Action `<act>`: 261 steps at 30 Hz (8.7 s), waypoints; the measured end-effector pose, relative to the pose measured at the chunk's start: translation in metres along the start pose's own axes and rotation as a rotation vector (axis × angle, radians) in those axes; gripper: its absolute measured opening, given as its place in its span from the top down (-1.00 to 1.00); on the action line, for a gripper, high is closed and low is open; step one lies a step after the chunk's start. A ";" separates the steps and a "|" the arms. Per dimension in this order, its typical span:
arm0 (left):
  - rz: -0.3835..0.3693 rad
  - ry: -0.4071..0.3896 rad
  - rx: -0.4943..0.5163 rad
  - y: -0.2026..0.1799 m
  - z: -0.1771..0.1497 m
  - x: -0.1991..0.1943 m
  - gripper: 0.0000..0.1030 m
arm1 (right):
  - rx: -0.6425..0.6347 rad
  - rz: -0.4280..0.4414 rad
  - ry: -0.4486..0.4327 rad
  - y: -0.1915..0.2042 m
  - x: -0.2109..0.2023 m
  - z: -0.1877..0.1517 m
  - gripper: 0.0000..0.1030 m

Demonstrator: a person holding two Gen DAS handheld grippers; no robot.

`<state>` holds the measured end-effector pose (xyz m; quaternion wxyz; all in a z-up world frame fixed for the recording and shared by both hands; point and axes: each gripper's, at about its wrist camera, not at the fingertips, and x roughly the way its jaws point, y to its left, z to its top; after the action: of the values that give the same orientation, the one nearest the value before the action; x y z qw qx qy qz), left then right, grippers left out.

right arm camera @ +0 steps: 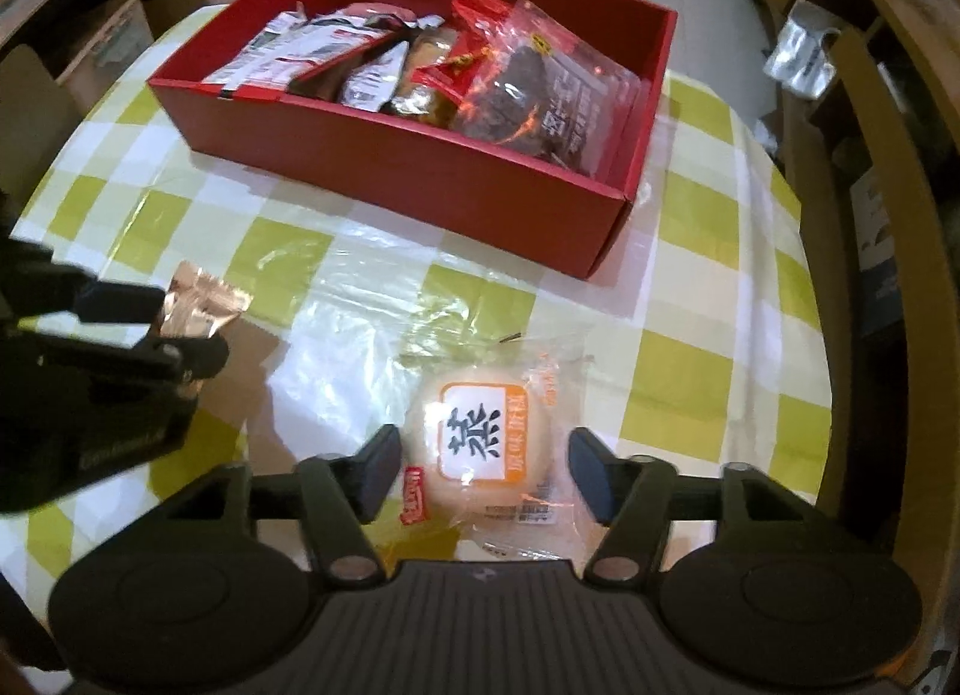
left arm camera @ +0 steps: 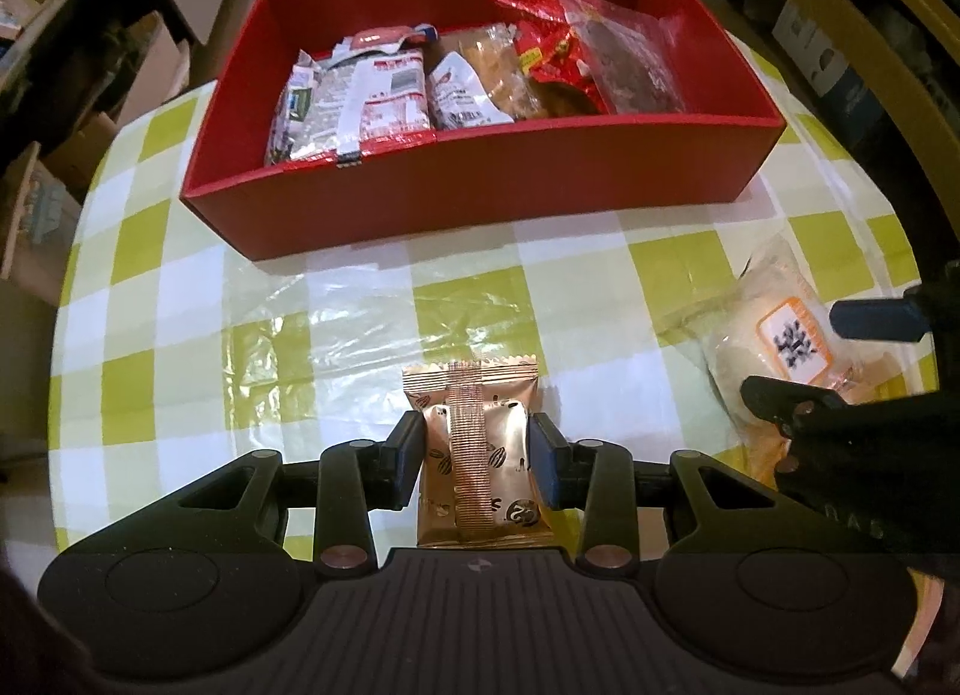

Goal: Organize snacks

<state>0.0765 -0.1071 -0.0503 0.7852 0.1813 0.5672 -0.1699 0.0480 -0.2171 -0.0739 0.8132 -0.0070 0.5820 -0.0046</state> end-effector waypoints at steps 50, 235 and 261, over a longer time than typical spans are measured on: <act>0.181 -0.010 0.123 -0.011 -0.019 0.014 0.33 | -0.093 -0.147 0.018 0.017 0.013 -0.011 -0.25; 0.253 -0.329 -0.043 0.016 -0.045 -0.080 -0.85 | 0.052 -0.112 -0.246 0.048 -0.079 -0.017 -0.59; 0.247 -0.372 -0.063 0.021 -0.049 -0.084 -0.92 | 0.051 -0.093 -0.247 0.044 -0.080 -0.018 -0.60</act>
<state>0.0209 -0.0607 0.0174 0.8965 0.1903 0.3910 -0.0850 0.0051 -0.1719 -0.0050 0.8775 -0.0137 0.4761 -0.0563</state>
